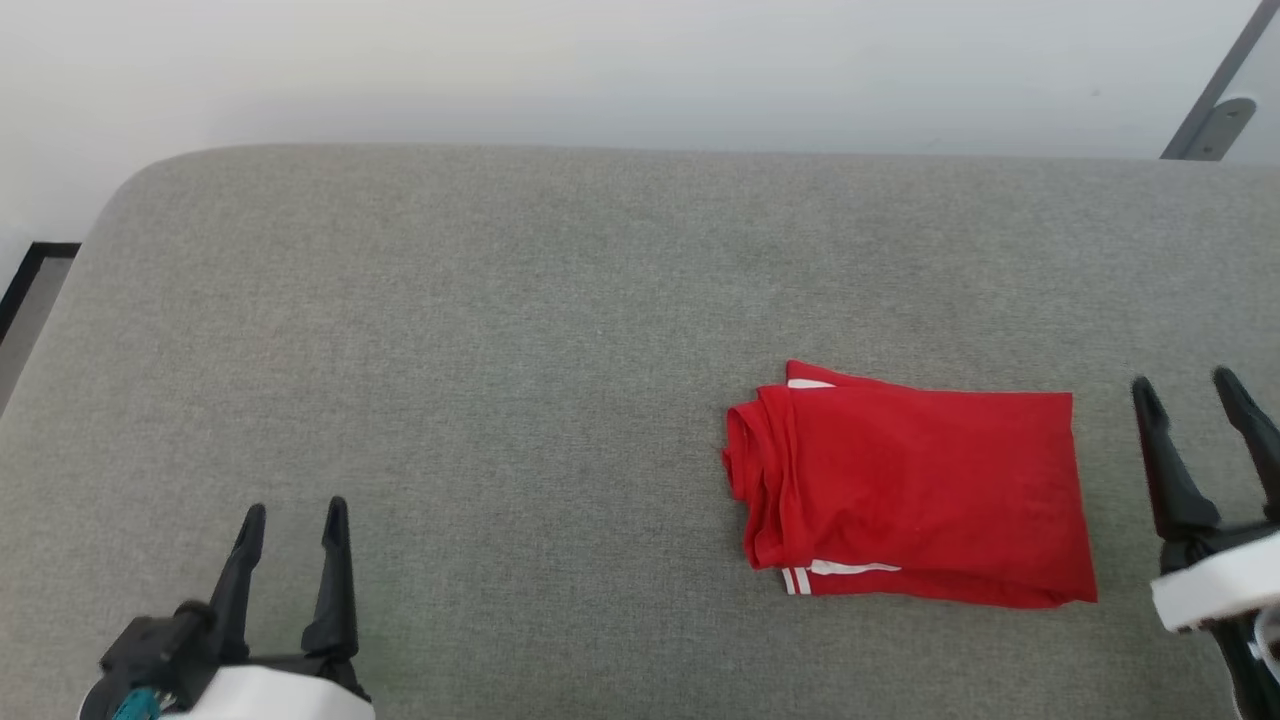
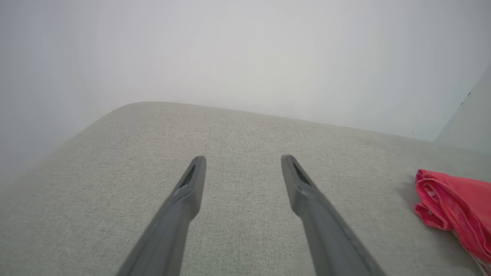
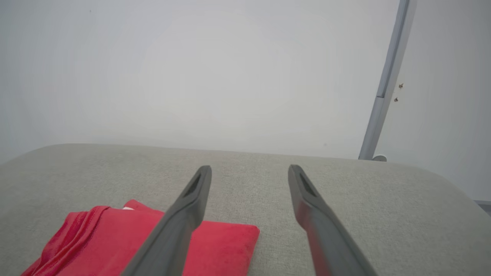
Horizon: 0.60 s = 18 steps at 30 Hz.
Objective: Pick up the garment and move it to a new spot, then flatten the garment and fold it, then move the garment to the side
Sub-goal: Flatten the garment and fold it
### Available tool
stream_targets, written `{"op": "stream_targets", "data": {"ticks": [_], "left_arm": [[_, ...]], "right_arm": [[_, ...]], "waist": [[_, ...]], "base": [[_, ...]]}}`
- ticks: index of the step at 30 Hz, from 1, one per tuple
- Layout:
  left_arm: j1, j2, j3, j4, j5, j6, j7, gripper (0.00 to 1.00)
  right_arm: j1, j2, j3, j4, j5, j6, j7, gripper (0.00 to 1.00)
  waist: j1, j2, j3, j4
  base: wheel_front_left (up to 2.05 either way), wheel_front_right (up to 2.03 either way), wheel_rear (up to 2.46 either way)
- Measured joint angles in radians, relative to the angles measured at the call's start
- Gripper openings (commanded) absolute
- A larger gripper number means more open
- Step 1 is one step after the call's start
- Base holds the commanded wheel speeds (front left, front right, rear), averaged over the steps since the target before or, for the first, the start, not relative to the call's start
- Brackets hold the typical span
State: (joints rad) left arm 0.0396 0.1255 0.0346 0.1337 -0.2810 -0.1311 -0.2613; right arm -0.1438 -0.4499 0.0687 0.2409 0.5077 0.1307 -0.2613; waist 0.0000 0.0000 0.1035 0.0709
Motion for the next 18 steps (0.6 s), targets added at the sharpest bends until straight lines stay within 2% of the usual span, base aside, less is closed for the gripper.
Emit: {"op": "stream_targets", "data": {"ticks": [11, 18], "left_arm": [[0.064, -0.03, 0.033, -0.058, 0.007, 0.0, 0.0, 1.0], [0.049, -0.03, 0.024, -0.061, 0.025, 0.0, 0.0, 1.0]], "right_arm": [[0.138, 0.06, -0.129, -0.107, -0.029, 0.0, 0.0, 1.0], [0.136, 0.065, -0.127, -0.11, -0.041, 0.0, 0.002, 1.0]], "waist": [[0.0, 0.0, 0.021, 0.021], [0.0, 0.0, 0.03, 0.024]], "base": [[0.0, 0.0, 0.0], [0.0, 0.0, 0.0]]}}
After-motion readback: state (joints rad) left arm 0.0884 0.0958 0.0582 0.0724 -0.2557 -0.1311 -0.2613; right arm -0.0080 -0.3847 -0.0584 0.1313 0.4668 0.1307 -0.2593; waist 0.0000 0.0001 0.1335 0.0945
